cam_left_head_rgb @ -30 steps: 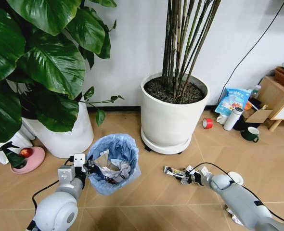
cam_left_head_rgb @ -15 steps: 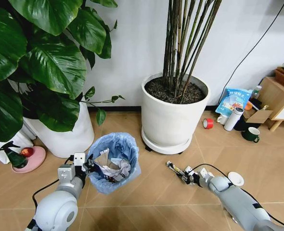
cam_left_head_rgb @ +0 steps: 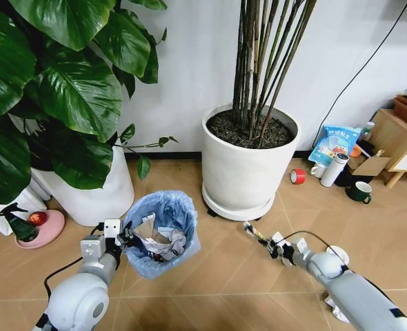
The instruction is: Pick up the trash bin and place the garbage on the floor into it.
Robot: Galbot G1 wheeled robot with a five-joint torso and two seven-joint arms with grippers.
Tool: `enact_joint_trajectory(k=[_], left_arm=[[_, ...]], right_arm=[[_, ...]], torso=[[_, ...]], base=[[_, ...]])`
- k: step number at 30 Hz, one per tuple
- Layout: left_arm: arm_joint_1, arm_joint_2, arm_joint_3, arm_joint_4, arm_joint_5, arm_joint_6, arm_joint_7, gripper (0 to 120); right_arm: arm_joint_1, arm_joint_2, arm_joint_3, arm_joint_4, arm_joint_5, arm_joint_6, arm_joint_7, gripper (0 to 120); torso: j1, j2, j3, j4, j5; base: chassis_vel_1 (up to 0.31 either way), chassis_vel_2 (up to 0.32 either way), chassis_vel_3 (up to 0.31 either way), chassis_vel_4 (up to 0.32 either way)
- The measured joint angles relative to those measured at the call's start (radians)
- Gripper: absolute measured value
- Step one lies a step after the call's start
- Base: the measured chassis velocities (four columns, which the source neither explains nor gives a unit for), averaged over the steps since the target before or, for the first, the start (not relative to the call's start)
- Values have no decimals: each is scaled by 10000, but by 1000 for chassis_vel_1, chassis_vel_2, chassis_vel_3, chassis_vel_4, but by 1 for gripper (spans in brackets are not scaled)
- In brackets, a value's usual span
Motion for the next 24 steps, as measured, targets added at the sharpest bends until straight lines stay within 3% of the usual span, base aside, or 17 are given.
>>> enact_joint_trajectory(k=[1,3,7,17,24], left_arm=[[-84,111,5,132,-185,1,-26,0],[-130,161,27,184,-248,2,-31,0],[-570,547,333,532,-682,25,-30,0],[-2269,565,1307,1472,-1396,132,120,0],[-3191,396,2213,1841,-1772,232,-24,0]], right_arm=[[-323,-107,349,1061,416,-107,355,0],[-440,-135,487,1513,637,-192,527,0],[-1035,-303,964,4588,1683,-761,1506,0],[240,182,213,7391,3305,-1905,3253,0],[1265,240,-592,8272,4707,-2404,3443,0]], torso=[[0,0,-1,3,-8],[0,0,0,-2,1],[0,0,-1,-1,-1],[0,0,0,2,2],[0,0,-1,0,0]], base=[[0,0,0,0],[0,0,0,0],[0,0,0,0],[0,0,0,0],[0,0,0,0]])
